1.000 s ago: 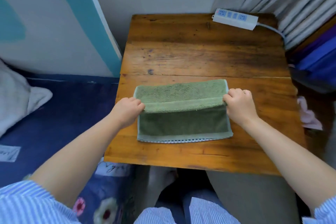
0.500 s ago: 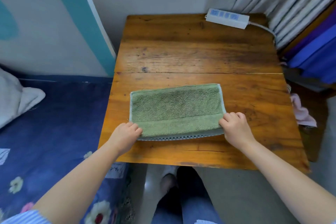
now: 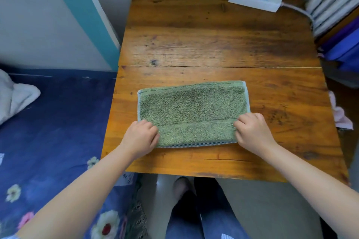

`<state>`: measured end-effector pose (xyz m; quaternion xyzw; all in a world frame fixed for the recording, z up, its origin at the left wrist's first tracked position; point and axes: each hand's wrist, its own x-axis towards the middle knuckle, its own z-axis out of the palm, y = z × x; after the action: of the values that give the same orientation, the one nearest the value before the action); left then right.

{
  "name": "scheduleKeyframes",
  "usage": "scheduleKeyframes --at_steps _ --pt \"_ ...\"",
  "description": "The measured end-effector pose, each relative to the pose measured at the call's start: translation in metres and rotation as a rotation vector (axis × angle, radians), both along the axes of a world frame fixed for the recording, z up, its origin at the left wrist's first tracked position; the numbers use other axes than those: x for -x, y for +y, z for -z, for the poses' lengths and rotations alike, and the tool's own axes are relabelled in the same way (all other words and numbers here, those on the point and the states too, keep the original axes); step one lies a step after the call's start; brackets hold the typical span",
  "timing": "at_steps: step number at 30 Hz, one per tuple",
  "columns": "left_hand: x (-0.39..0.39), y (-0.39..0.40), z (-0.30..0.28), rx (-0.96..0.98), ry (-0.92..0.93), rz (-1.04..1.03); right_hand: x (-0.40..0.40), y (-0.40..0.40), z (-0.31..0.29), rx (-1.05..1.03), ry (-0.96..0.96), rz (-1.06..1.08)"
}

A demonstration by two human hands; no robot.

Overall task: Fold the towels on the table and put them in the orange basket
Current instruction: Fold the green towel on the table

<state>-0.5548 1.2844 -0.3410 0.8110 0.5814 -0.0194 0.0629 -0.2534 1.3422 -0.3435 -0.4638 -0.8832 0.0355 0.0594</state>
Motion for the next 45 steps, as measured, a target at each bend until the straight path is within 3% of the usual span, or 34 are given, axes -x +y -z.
scheduleKeyframes --at_steps 4,7,11,18,22,32,39,45 --pt "-0.031 0.045 0.002 0.011 -0.207 -0.333 0.058 0.031 0.000 0.142 0.111 0.029" --pt "-0.049 0.071 0.016 0.096 -0.201 -0.478 0.098 0.053 0.012 0.327 0.082 0.045" --pt "-0.054 0.080 0.039 0.155 -0.132 -0.583 0.120 0.064 0.041 0.393 -0.048 0.006" --pt "-0.034 0.072 0.067 0.221 -0.026 -0.636 0.103 0.069 0.061 0.368 -0.116 0.012" --pt "-0.033 0.073 0.069 0.248 -0.007 -0.721 0.072 0.079 0.065 0.325 -0.140 0.212" --pt "-0.031 0.073 0.072 0.211 -0.016 -0.710 0.003 0.077 0.046 0.377 -0.025 0.658" --pt "-0.035 0.069 0.067 0.210 -0.017 -0.672 0.059 -0.006 0.044 0.392 0.031 0.337" --pt "-0.050 0.006 0.060 0.302 -0.001 -0.614 0.040 -0.018 0.046 0.314 -0.019 0.360"
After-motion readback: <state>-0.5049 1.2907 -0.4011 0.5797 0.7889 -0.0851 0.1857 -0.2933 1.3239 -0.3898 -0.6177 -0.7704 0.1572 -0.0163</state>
